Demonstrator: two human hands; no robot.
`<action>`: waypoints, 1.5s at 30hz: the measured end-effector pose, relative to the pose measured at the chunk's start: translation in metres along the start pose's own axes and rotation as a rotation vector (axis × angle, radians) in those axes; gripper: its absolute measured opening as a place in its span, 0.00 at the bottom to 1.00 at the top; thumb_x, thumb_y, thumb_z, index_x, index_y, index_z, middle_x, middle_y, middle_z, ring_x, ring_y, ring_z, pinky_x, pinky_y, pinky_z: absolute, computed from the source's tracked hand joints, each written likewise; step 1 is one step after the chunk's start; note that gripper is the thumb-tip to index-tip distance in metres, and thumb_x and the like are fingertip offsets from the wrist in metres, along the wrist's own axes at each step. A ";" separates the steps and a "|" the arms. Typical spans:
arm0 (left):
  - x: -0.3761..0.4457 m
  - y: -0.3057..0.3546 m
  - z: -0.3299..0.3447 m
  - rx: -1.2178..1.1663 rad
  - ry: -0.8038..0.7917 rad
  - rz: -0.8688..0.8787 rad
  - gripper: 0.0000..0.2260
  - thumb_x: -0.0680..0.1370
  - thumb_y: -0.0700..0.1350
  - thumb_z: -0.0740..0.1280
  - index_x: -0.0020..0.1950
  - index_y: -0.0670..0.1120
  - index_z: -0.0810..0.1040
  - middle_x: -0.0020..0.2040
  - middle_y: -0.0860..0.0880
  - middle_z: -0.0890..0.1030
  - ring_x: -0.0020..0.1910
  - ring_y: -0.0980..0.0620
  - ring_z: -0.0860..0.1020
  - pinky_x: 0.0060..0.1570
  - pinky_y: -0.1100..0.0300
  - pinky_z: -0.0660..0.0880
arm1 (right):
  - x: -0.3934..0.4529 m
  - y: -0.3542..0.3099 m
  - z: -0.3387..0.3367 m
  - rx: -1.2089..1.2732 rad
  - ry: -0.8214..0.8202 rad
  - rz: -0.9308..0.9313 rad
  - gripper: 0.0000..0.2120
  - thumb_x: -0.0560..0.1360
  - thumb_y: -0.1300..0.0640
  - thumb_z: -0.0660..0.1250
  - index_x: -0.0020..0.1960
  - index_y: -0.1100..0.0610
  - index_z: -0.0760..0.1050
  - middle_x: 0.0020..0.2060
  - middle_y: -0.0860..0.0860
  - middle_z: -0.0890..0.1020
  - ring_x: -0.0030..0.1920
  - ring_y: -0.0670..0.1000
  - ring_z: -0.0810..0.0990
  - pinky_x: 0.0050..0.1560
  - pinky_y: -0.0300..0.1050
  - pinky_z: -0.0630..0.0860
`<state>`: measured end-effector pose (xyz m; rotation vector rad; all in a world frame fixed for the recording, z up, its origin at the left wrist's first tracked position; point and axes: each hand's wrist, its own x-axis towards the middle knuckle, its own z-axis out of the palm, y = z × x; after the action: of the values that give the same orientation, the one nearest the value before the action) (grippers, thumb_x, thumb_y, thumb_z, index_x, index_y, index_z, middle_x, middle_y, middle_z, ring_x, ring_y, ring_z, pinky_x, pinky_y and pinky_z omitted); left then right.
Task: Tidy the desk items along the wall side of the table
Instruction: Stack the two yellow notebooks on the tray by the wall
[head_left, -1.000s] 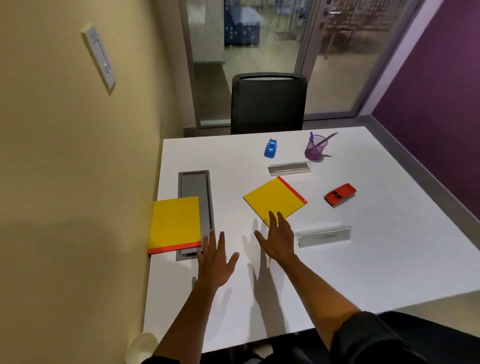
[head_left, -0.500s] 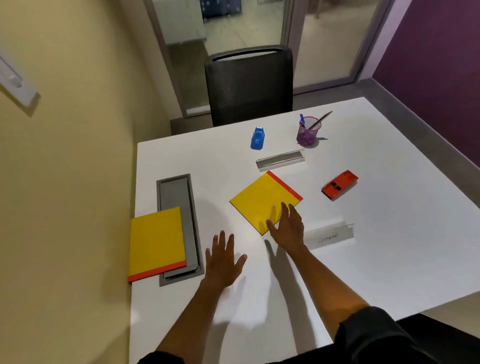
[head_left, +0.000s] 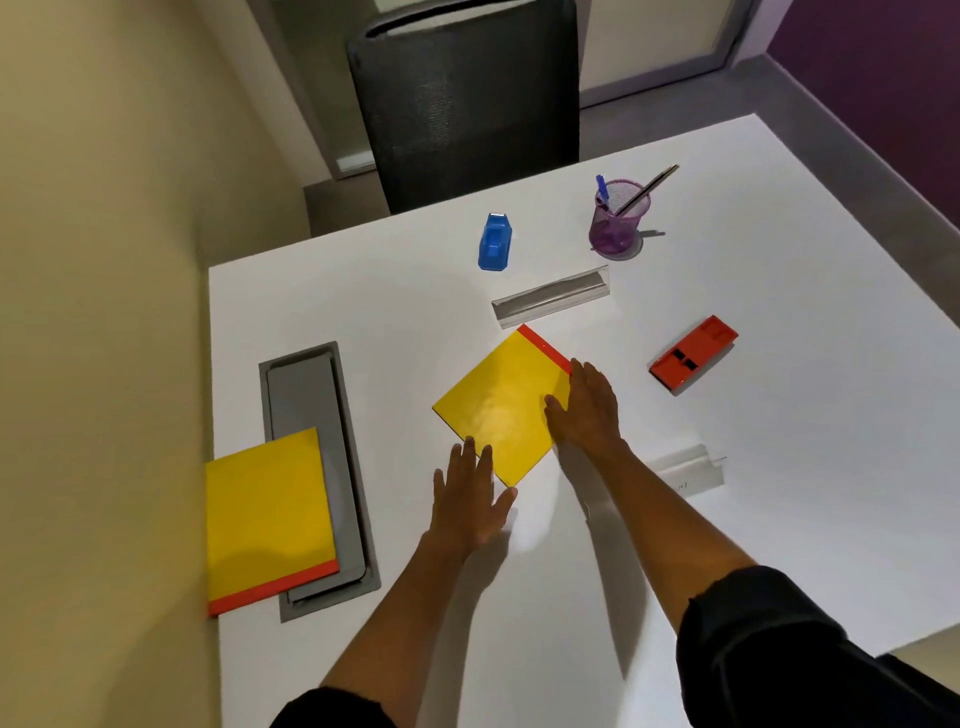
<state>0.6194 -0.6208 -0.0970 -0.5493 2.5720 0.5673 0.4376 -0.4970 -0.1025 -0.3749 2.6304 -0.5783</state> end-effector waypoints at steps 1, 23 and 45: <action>0.005 0.000 0.001 -0.002 -0.002 0.002 0.34 0.80 0.63 0.54 0.80 0.48 0.46 0.80 0.45 0.42 0.79 0.45 0.43 0.75 0.42 0.46 | 0.006 0.001 0.000 -0.018 -0.008 -0.006 0.35 0.80 0.43 0.59 0.79 0.57 0.50 0.78 0.57 0.56 0.78 0.60 0.55 0.77 0.58 0.54; 0.024 -0.010 -0.017 -0.054 -0.140 0.087 0.28 0.81 0.58 0.57 0.77 0.45 0.60 0.80 0.44 0.49 0.79 0.43 0.49 0.75 0.44 0.53 | 0.019 -0.011 -0.023 0.283 0.122 0.086 0.13 0.80 0.60 0.64 0.59 0.67 0.79 0.55 0.64 0.81 0.55 0.64 0.80 0.53 0.50 0.76; -0.098 -0.009 -0.075 -1.425 0.091 -0.190 0.12 0.80 0.49 0.65 0.55 0.42 0.78 0.49 0.42 0.81 0.47 0.48 0.78 0.47 0.58 0.72 | -0.104 -0.096 -0.065 1.050 -0.017 0.142 0.06 0.79 0.67 0.64 0.52 0.62 0.78 0.55 0.63 0.81 0.51 0.60 0.81 0.52 0.49 0.79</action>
<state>0.6786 -0.6371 0.0104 -1.1963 1.7356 2.2829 0.5151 -0.5241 0.0300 0.1378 1.9383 -1.7189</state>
